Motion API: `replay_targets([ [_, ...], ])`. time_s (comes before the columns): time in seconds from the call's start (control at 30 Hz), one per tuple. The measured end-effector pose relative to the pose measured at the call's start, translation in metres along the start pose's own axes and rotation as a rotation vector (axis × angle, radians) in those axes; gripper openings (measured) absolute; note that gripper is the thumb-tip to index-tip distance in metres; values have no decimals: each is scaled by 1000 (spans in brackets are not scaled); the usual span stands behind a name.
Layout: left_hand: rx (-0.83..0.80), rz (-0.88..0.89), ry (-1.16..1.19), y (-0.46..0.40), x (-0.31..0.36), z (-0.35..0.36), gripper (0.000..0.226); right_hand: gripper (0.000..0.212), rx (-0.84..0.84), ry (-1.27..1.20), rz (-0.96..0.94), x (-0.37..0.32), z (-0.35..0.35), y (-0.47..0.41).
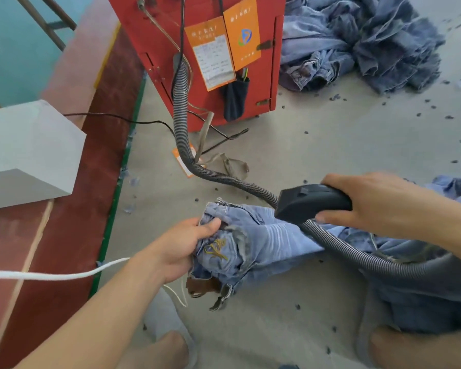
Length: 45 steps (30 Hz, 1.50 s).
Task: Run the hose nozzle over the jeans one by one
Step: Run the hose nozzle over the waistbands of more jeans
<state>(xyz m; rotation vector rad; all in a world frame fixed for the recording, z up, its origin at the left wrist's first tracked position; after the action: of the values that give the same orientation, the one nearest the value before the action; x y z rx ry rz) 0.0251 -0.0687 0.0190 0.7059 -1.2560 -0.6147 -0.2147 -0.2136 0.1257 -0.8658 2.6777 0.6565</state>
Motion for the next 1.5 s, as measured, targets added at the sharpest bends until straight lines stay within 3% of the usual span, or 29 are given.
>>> replay_targets([
  [0.1, -150, 79, 68, 11, 1, 4, 40, 53, 202, 118, -119, -11, -29, 0],
  [0.2, -313, 18, 362, 21, -11, 21, 28, 43, 416, 228, -243, -30, -62, 5],
  [0.23, -306, -14, 426, 18, -16, 26, 38, 41, 439, 254, -267, -35, -66, 5],
  [0.3, -259, -127, 408, 7, -41, 39, 68, 41, 414, 313, -298, -42, -63, 2],
  [0.37, -192, -274, 237, -7, -76, 52, 96, 43, 340, 337, -288, -43, -53, -1],
  [0.47, 167, -374, -216, -35, -126, 20, 94, 47, 236, 343, -243, -43, -38, -2],
  [0.53, 338, -413, -393, -55, -153, -7, 103, 48, 221, 375, -236, -40, -33, -1],
  [0.63, 377, -490, -343, -85, -207, -14, 137, 49, 204, 416, -254, -33, -24, 1],
  [0.7, 411, -529, -243, -104, -242, -11, 146, 52, 167, 435, -277, -29, -15, -3],
  [0.8, 502, -566, -313, -118, -264, -14, 123, 53, 132, 433, -262, -24, -13, -6],
  [0.93, 559, -371, -520, -120, -213, -19, 40, 50, 121, 391, -242, -18, -14, -8],
  [0.97, 542, -282, -605, -115, -185, -15, 32, 50, 119, 377, -231, -15, -16, -9],
  [1.03, 527, -62, -638, -100, -122, -12, 30, 50, 109, 339, -194, -5, -19, -10],
  [1.1, 453, 56, -222, -77, -73, -13, 21, 49, 93, 290, -170, 5, -24, -8],
  [1.17, 416, 73, 104, -54, -38, -20, 18, 46, 57, 238, -164, 10, -28, -5],
  [1.27, 379, -11, 201, -29, -13, -18, 26, 42, 7, 195, -182, 11, -30, 3],
  [1.33, 221, -183, 178, -23, -24, 10, 39, 38, -14, 192, -204, 10, -26, 8],
  [1.4, 63, -301, -15, -17, -42, 37, 54, 35, -37, 198, -233, 6, -20, 11],
  [1.5, 28, -282, -384, -26, -52, 45, 40, 33, -67, 222, -268, 2, -12, 15],
])
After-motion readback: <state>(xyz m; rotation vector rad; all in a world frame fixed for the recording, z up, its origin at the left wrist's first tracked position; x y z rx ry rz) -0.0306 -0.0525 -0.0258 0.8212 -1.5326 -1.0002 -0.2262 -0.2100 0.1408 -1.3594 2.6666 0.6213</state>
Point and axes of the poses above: each hand's wrist, its own y-axis away from the middle knuckle, its own z-axis out of the palm, x = y × z, the point moved 10 cm from there along -y, towards the middle knuckle, and after that the axes turned 6 degrees about -y, right-handed, at the moved point
